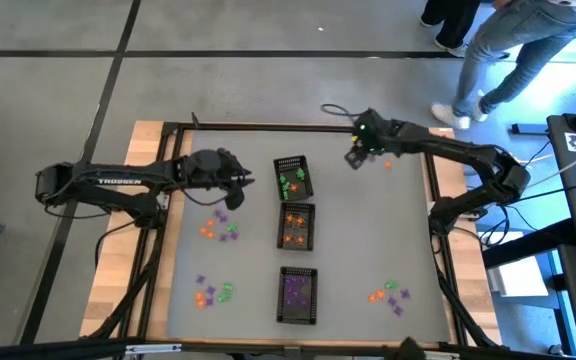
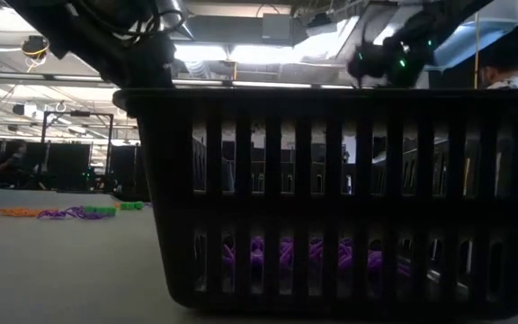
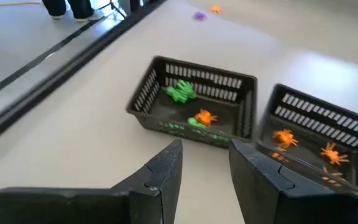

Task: Sort Halloween decoration
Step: Put the orange spider toy into the middle black bin

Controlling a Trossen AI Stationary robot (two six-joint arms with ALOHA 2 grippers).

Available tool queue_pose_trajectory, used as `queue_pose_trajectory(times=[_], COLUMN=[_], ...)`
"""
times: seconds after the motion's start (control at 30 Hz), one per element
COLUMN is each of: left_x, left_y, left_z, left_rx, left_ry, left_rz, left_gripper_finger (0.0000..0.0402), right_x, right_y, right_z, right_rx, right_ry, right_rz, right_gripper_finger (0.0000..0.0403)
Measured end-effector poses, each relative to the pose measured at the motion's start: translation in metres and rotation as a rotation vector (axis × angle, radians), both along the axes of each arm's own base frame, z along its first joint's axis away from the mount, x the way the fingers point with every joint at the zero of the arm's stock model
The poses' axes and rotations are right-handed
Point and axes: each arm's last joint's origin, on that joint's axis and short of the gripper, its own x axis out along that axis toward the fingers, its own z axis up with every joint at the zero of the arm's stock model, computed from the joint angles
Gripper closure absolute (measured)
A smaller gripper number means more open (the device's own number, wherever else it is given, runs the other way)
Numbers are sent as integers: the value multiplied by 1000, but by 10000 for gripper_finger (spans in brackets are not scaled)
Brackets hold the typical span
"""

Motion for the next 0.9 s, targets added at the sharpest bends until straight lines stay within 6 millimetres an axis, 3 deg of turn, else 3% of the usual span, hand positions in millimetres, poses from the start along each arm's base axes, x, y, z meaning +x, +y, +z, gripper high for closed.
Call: queue_pose_trajectory(times=[0.1, 0.23, 0.33, 0.43, 0.67, 0.77, 0.9], left_x=[-4, -9, -12, -13, -11, -9, -7], left_y=[13, 25, 32, 35, 32, 28, 24], left_z=[0, 0, 1, 2, 4, 4, 4], left_rx=[-14, -36, -53, -60, -85, -87, -90], left_ry=[-5, -19, -32, -47, -83, -86, -85], left_rz=[-8, 0, 3, -3, -23, -42, -65], left_gripper_finger=[278, 278, 278, 278, 278, 278, 278], right_x=[-17, -14, 5, 32, 91, 114, 140], right_y=[-11, -16, -10, 10, 60, 64, 55], right_z=[-10, -10, -3, 5, -2, -8, -18], right_rx=[42, 71, 23, -45, -147, -141, -82], right_ry=[19, -92, -209, -307, -243, -222, -183], right_rz=[-60, 51, 236, 438, 696, 745, 765], right_gripper_finger=[206, 206, 206, 206, 206, 206, 206])
